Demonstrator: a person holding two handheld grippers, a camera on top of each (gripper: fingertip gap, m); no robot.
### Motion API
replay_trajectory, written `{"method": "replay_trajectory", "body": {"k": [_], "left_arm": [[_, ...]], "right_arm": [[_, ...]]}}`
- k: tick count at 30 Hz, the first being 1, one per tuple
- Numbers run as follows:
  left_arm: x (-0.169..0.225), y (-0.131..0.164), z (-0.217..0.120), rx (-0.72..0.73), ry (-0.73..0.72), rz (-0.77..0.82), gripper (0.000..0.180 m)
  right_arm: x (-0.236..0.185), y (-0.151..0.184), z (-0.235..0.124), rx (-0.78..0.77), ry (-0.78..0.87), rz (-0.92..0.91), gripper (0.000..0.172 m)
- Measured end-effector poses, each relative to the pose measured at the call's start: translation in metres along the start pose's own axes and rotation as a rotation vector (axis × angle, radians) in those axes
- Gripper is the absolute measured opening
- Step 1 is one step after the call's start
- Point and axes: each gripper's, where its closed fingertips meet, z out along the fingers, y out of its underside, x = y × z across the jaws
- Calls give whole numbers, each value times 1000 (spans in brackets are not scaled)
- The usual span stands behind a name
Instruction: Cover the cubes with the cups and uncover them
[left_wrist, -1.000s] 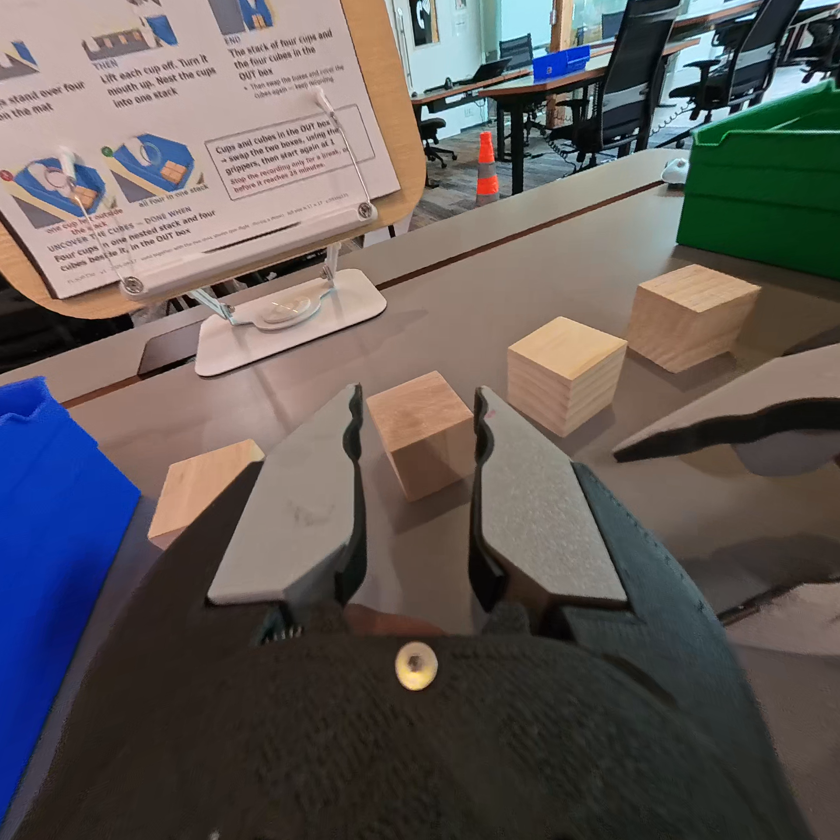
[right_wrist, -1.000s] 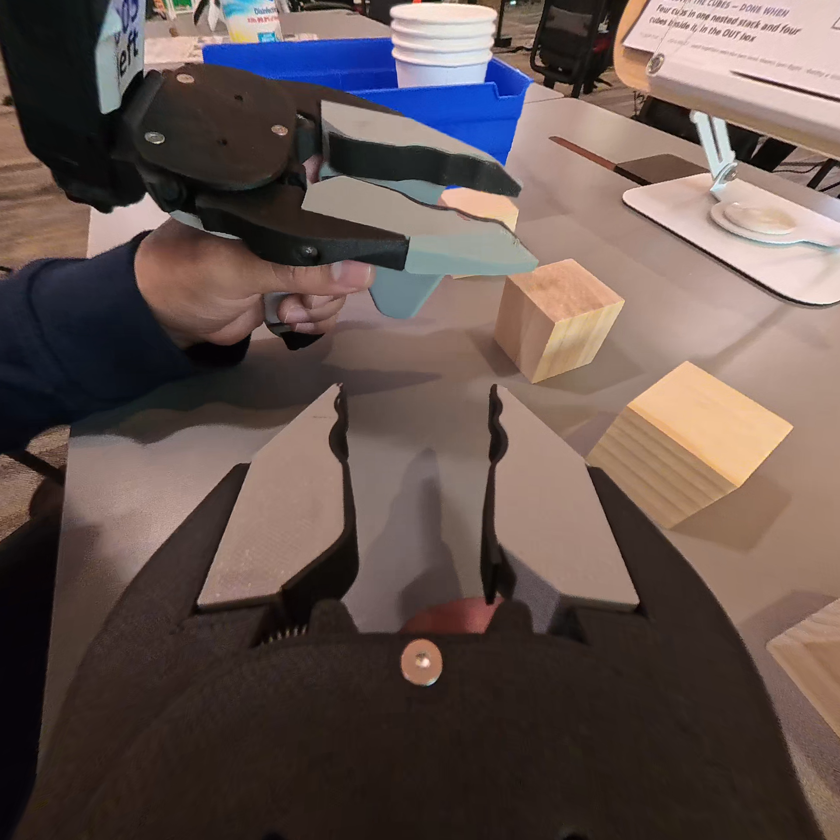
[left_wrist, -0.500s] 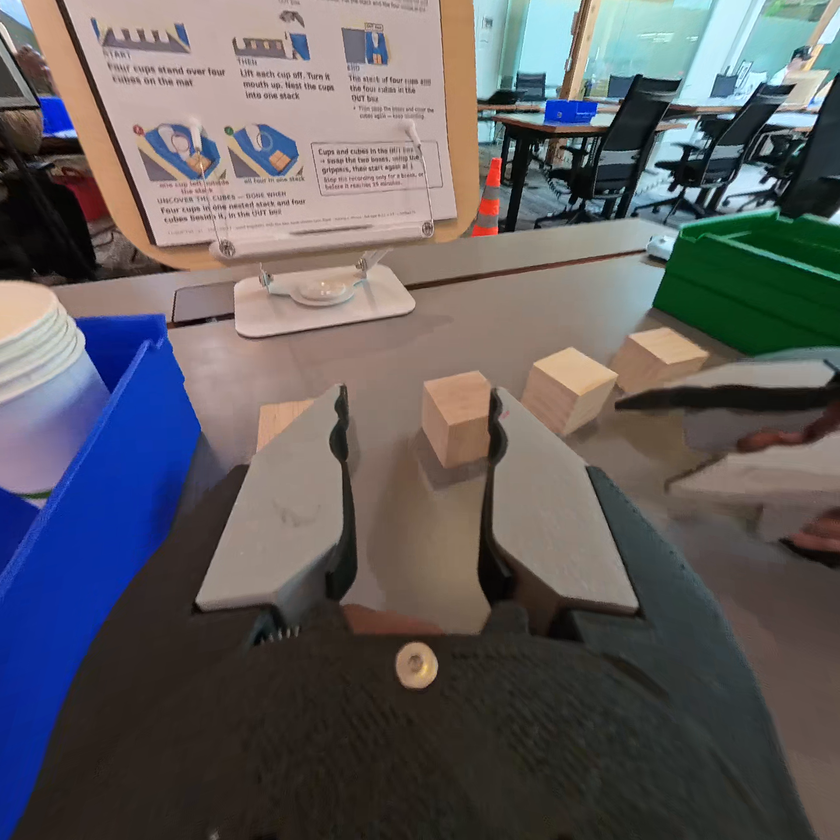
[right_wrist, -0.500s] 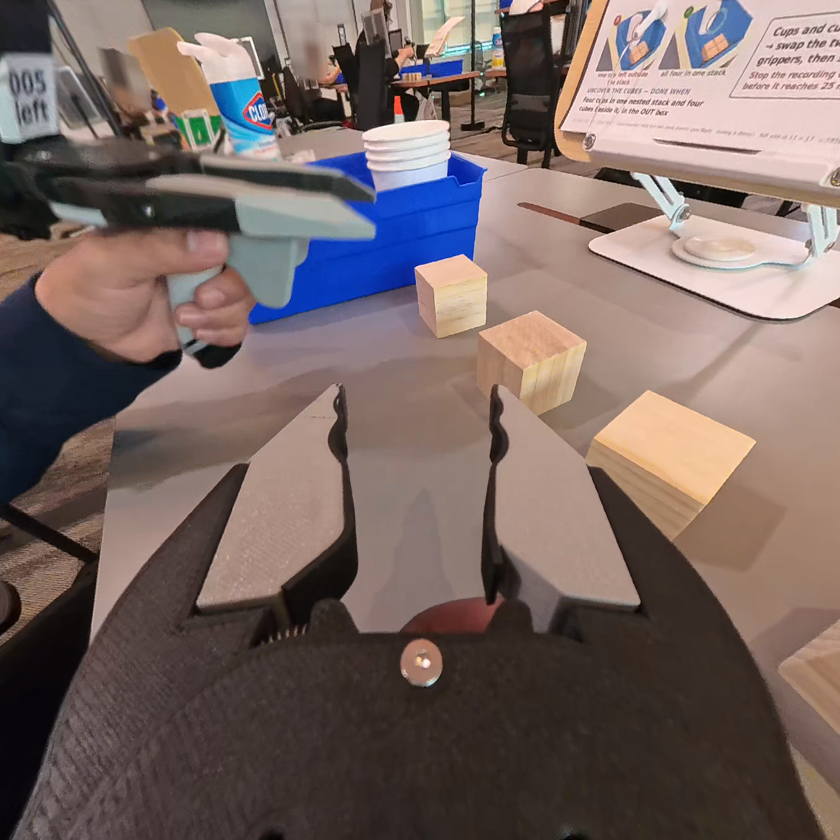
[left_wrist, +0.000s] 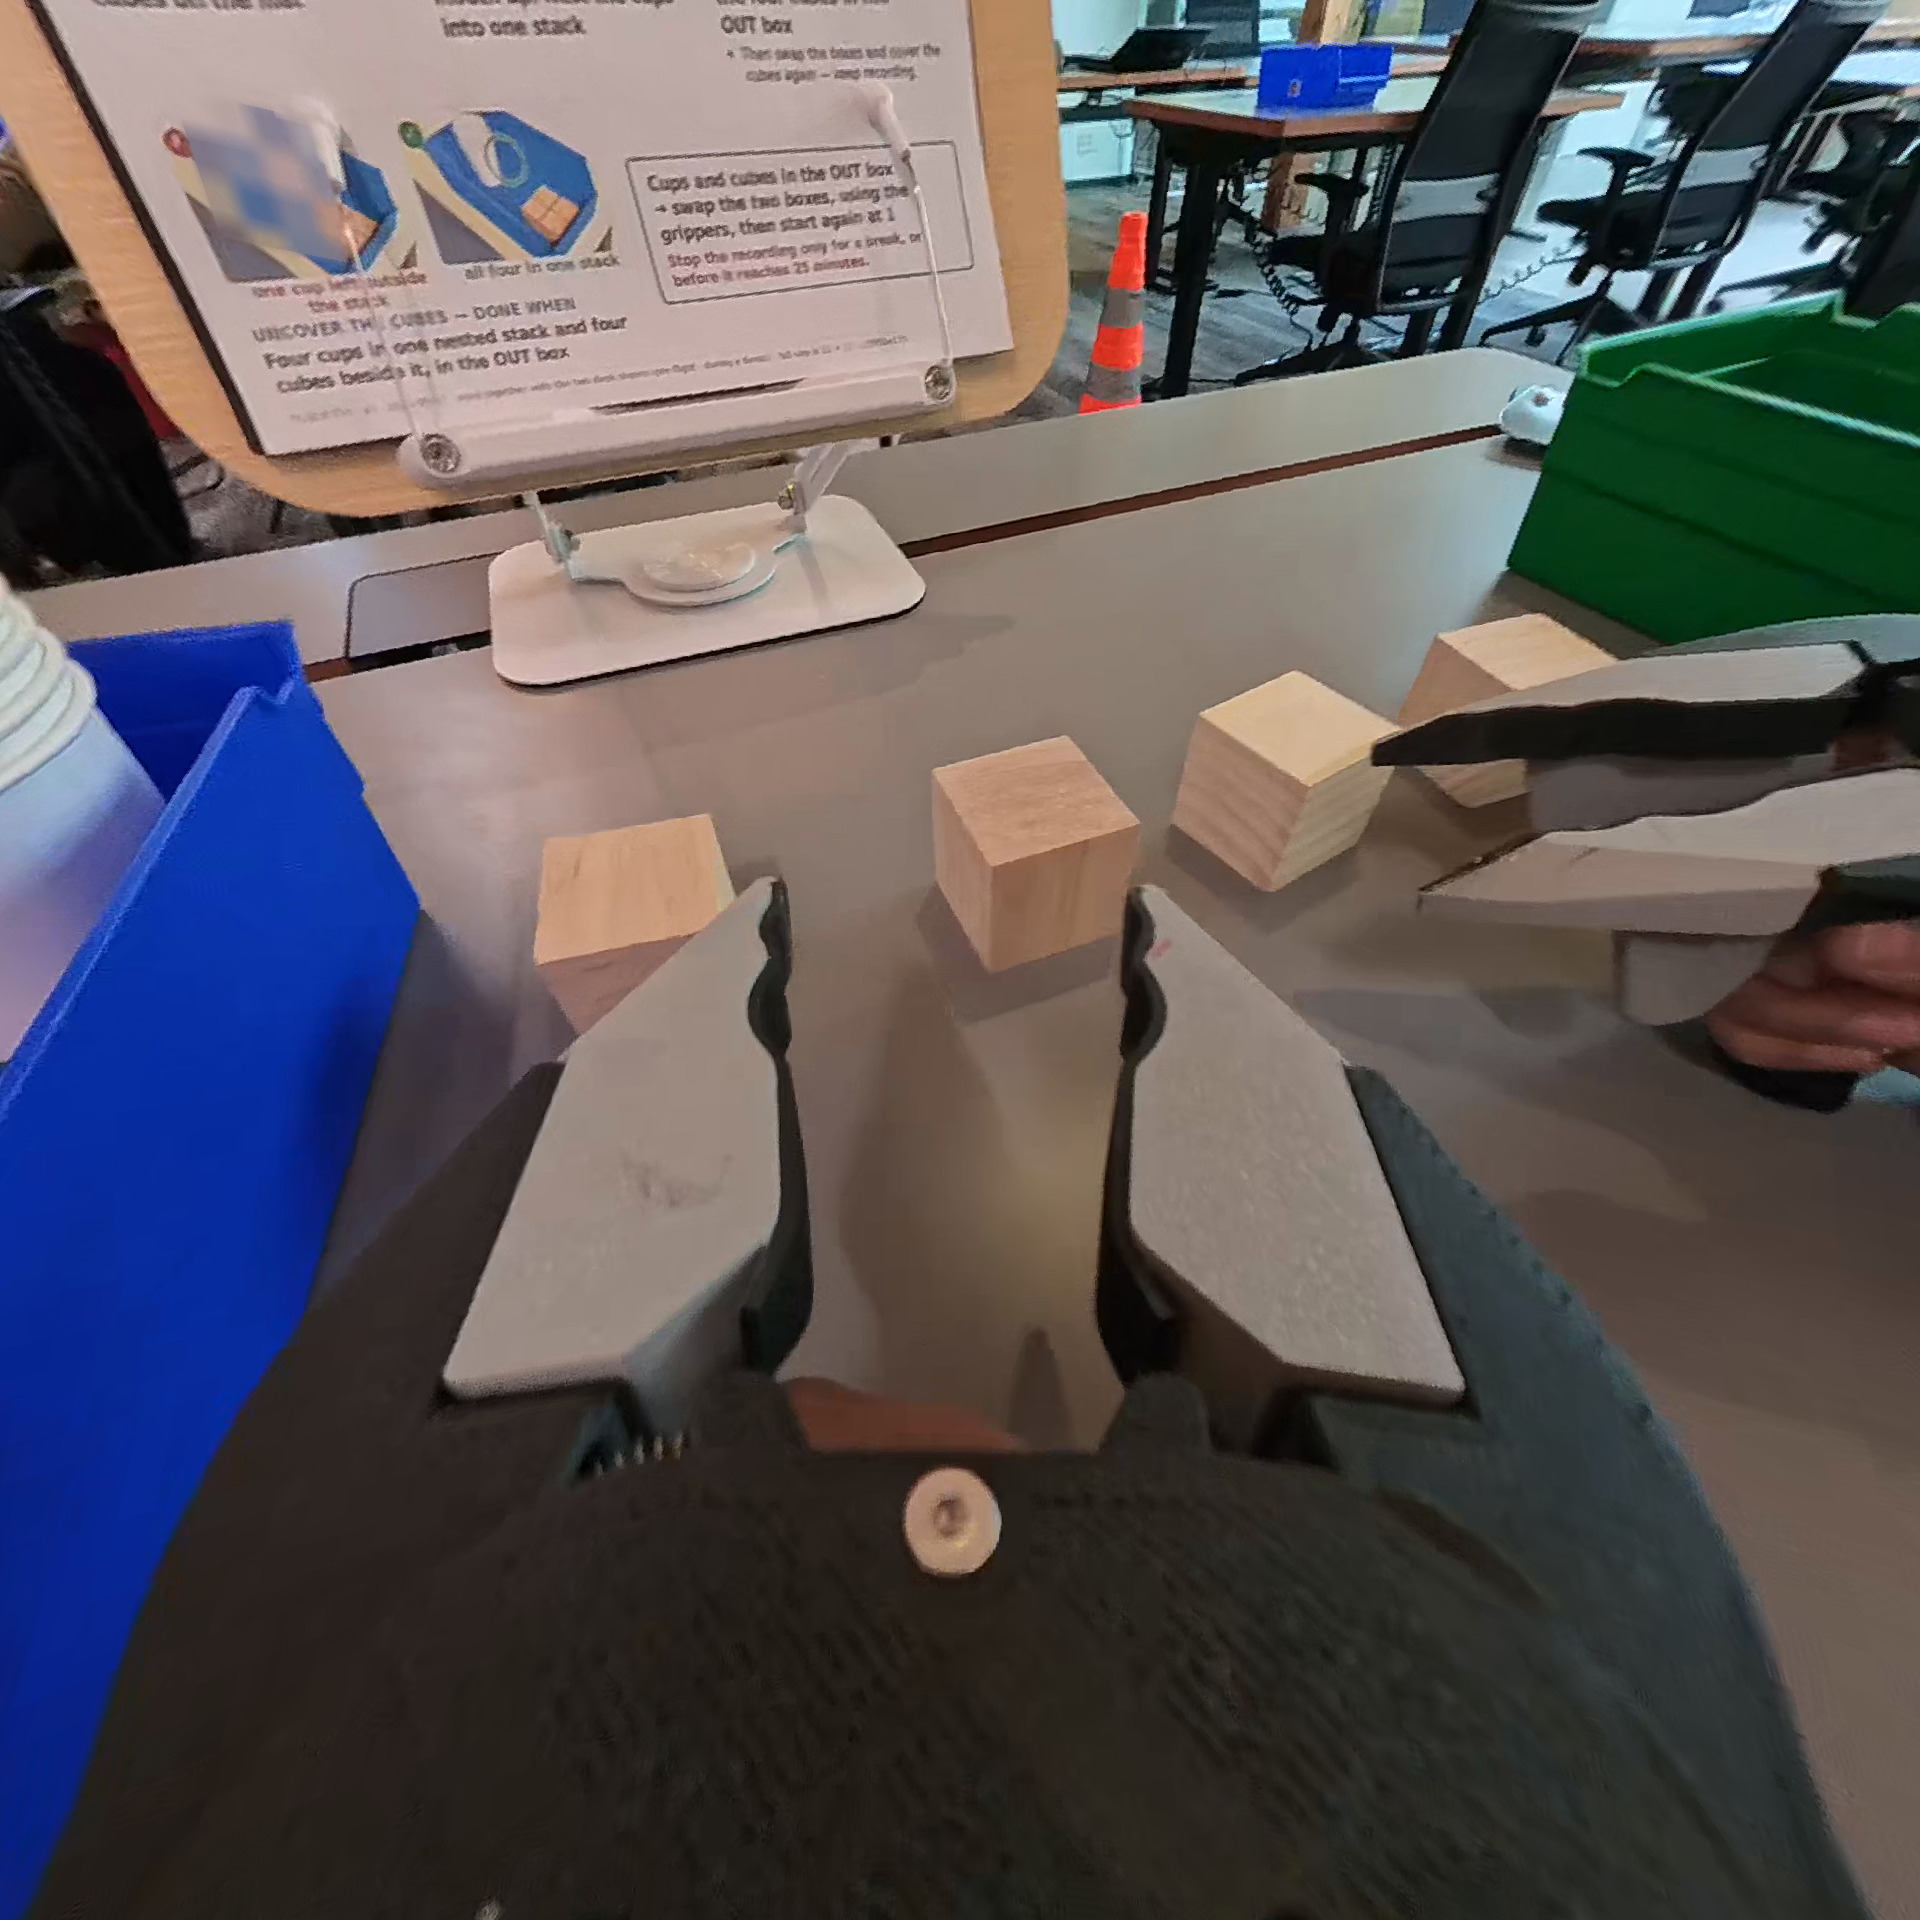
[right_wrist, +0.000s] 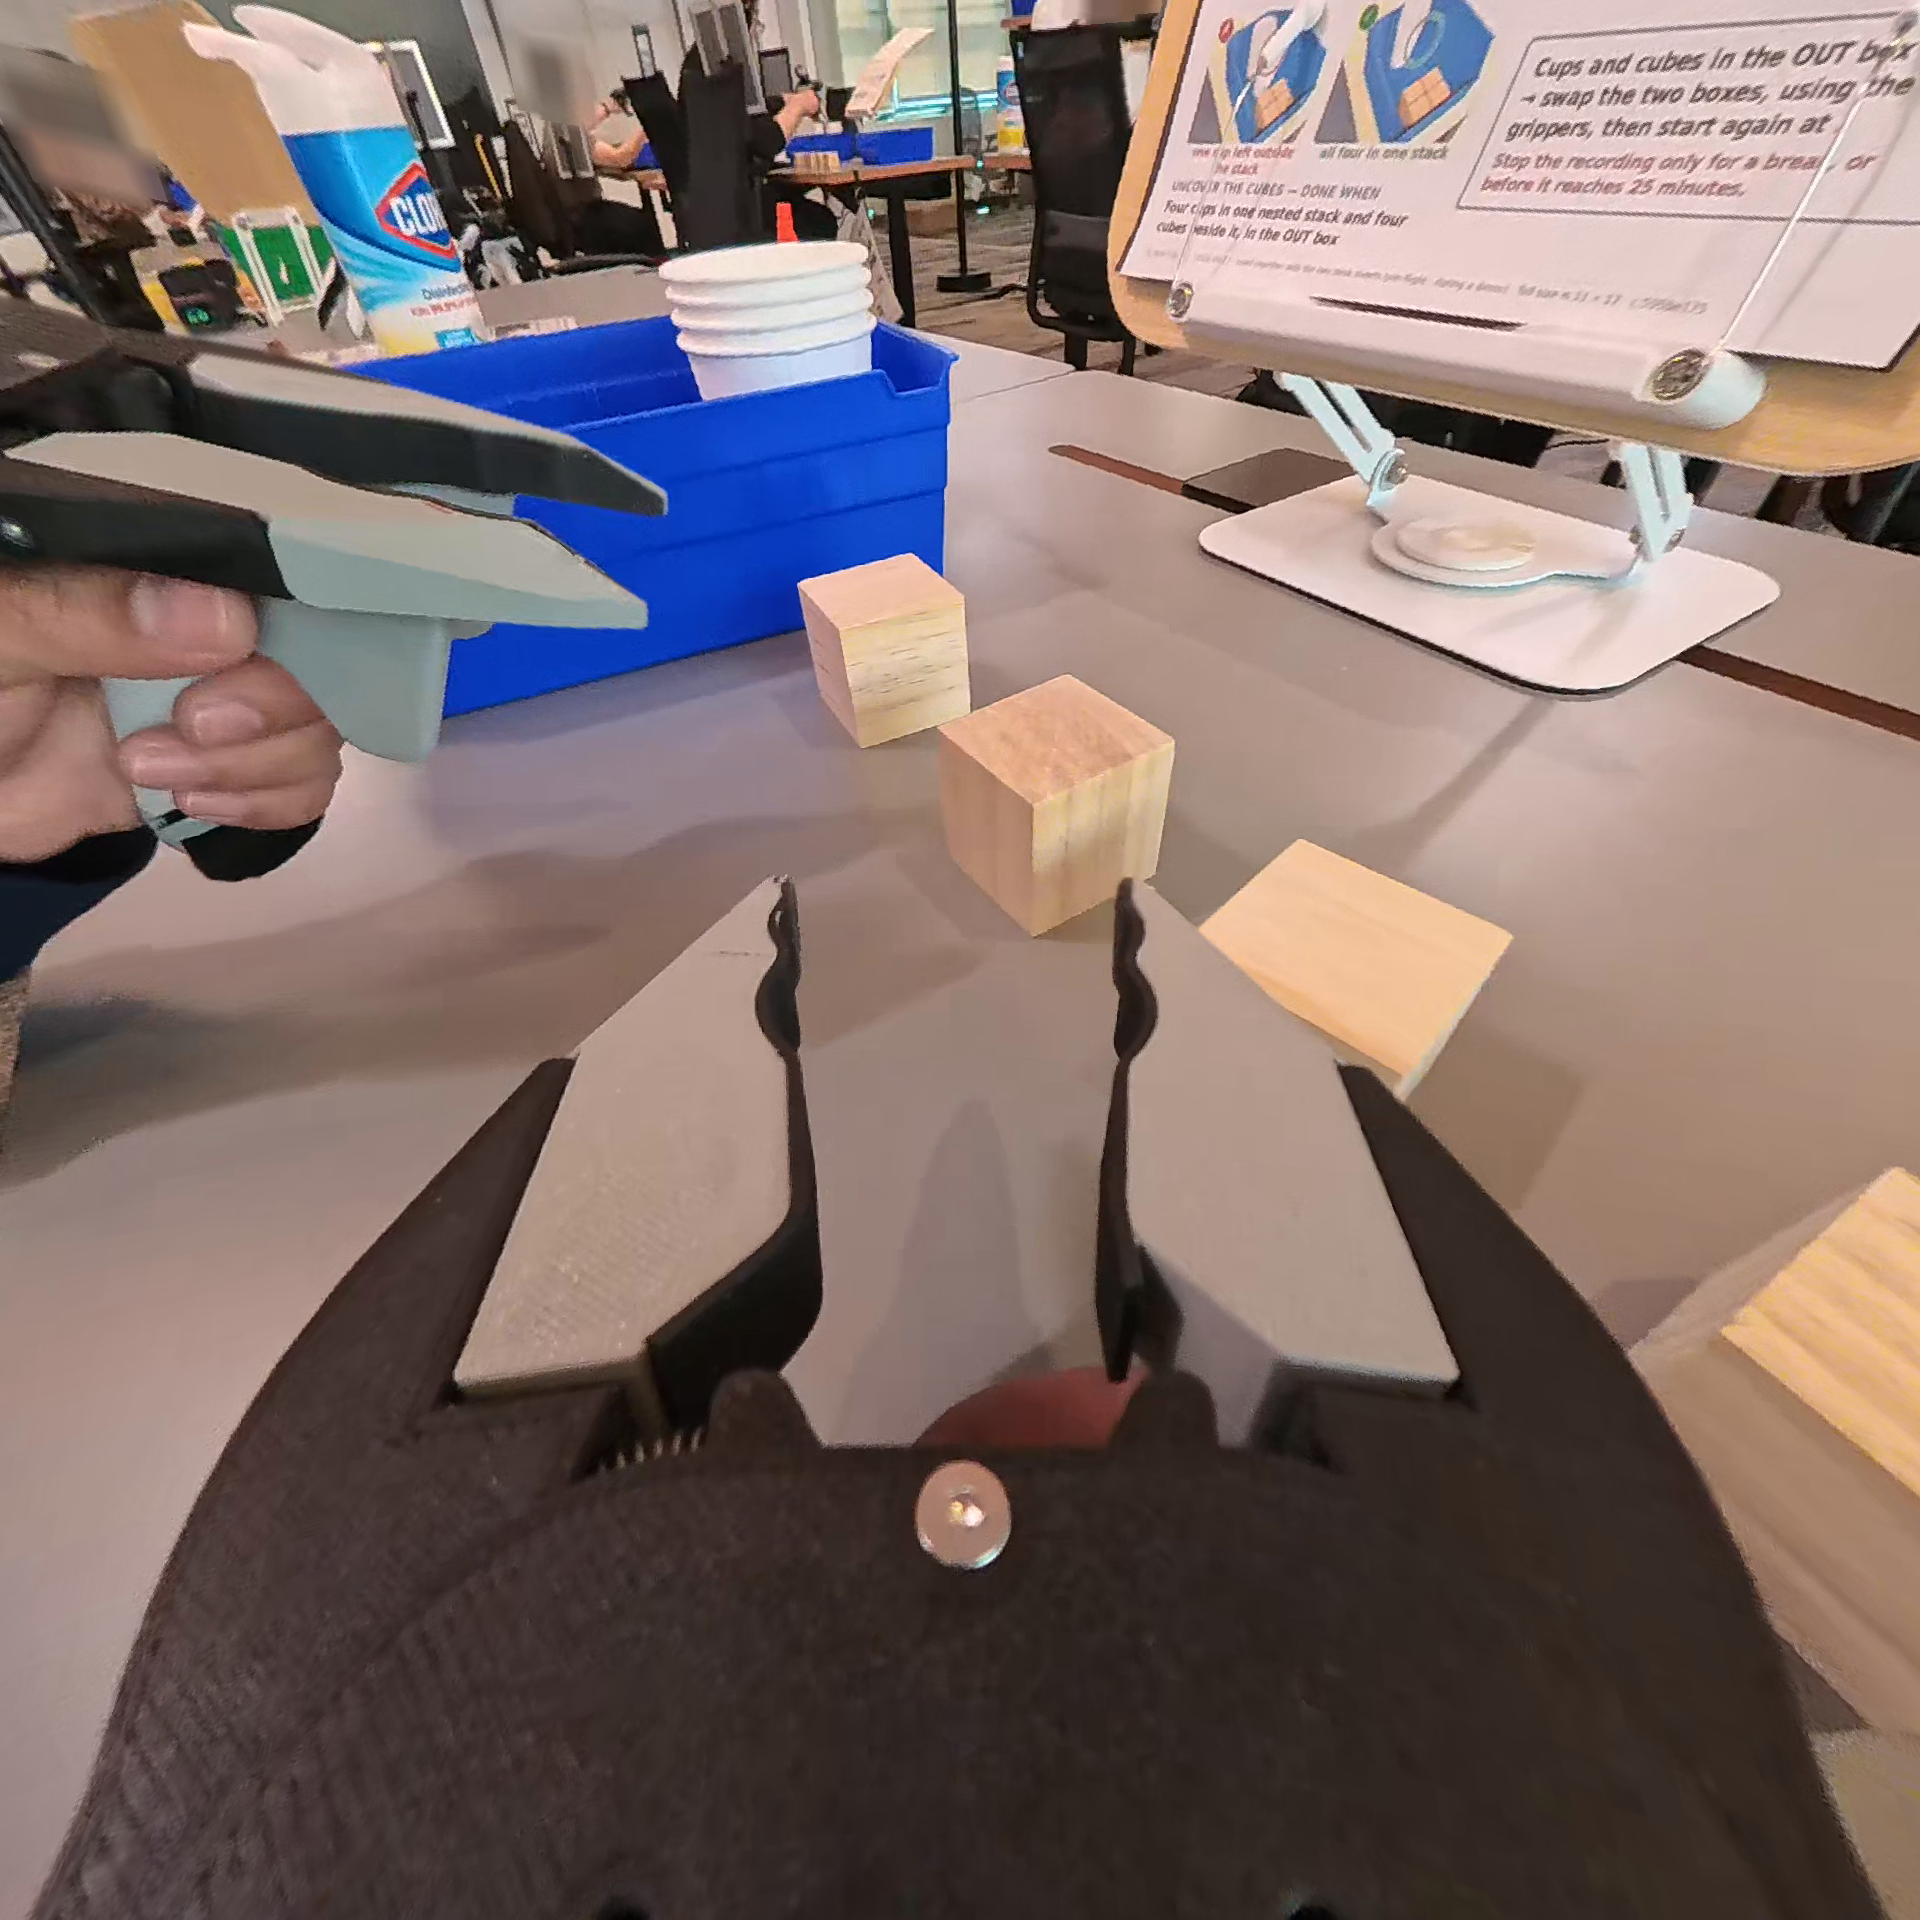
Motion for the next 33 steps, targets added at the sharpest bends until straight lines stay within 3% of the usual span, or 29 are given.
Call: {"method": "replay_trajectory", "body": {"k": [7,12,16,33], "left_arm": [[35,1,12,5,80,-24,61],[40,-6,4,20,97,-20,62],[44,10,-1,-4,114,-77,62],[3,30,-47,-36,-15,-16,62]], "right_arm": [[16,-1,-6,1,52,-9,57],[19,3,-5,-15,65,-16,57],[16,5,-3,-30,67,-47,56],[13,7,-1,-43,70,-70,54]]}}
